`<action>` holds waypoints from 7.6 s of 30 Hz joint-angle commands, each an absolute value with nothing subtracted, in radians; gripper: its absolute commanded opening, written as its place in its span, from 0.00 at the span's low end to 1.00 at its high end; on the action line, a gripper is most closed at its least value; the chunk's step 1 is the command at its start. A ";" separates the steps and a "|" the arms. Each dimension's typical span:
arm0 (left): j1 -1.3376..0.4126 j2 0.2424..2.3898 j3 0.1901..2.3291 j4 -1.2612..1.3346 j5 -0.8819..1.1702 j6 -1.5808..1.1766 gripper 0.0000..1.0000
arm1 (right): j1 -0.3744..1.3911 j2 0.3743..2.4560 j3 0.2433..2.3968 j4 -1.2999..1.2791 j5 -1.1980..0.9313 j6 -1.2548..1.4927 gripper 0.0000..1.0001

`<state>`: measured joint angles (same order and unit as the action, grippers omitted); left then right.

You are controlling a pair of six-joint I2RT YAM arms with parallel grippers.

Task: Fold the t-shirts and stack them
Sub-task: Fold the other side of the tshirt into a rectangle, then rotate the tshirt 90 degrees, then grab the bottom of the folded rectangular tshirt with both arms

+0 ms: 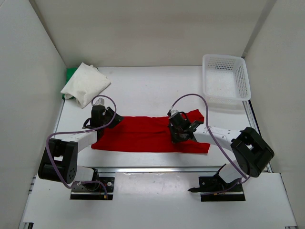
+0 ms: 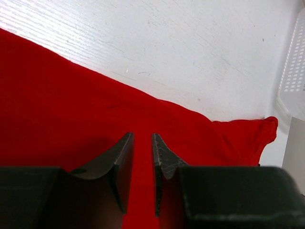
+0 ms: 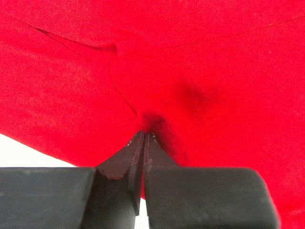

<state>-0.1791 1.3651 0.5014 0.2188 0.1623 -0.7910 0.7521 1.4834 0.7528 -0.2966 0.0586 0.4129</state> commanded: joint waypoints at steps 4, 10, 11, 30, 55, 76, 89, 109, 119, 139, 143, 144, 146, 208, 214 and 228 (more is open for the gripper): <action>-0.190 1.339 0.503 0.235 0.183 -0.792 0.33 | 0.767 1.434 0.839 -0.371 0.035 0.420 0.00; -0.178 1.330 0.506 0.239 0.196 -0.798 0.33 | 0.715 1.457 0.831 -0.373 -0.147 0.430 0.00; -0.175 1.325 0.506 0.236 0.198 -0.796 0.33 | 0.710 1.463 0.827 -0.374 -0.172 0.431 0.00; -0.241 1.391 0.554 0.255 0.160 -0.827 0.33 | 0.177 1.204 0.600 -0.016 -0.321 0.537 0.00; 0.000 1.592 0.496 0.393 0.322 -0.920 0.32 | -0.081 1.632 0.646 0.408 -0.460 0.666 0.27; 0.123 1.526 0.414 0.436 0.374 -0.996 0.37 | -0.137 1.571 0.634 0.327 -0.339 0.721 0.30; -0.220 1.243 0.476 0.236 0.244 -0.795 0.42 | 0.228 1.308 0.586 0.077 -0.089 0.620 0.03; -0.379 1.048 0.379 0.130 0.267 -0.683 0.44 | 0.293 2.593 2.579 -0.589 -0.354 0.476 0.00; -0.414 1.032 0.310 0.112 0.225 -0.707 0.45 | 0.299 2.231 2.326 -0.552 -0.471 0.396 0.36; -0.345 0.902 0.342 0.071 0.321 -0.681 0.49 | 0.652 1.745 0.867 0.259 -0.187 0.753 0.42; -0.340 0.865 0.344 0.048 0.310 -0.663 0.48 | 0.692 1.853 0.925 0.244 -0.120 0.796 0.42; -0.341 0.870 0.344 0.045 0.316 -0.664 0.48 | 0.684 1.880 0.946 0.244 -0.124 0.813 0.41; -0.336 0.876 0.344 0.055 0.318 -0.664 0.48 | 0.693 1.922 0.972 0.230 -0.127 0.828 0.36; -0.775 1.198 0.331 -0.052 0.338 -0.647 0.24 | 0.630 0.753 0.153 -0.156 -0.457 0.939 0.15; -0.784 1.093 0.308 -0.174 0.383 -0.707 0.00 | 0.647 0.690 0.182 -0.288 -0.511 0.945 0.00; -0.583 1.190 0.785 -0.321 0.362 -0.695 0.00 | 0.236 0.963 0.610 -0.417 -0.618 0.550 0.00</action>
<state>-0.6117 1.0813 0.6720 -0.3500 0.3794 -0.7280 0.2832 0.8574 0.5282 -0.4469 -0.5850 0.6895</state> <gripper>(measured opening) 0.036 0.022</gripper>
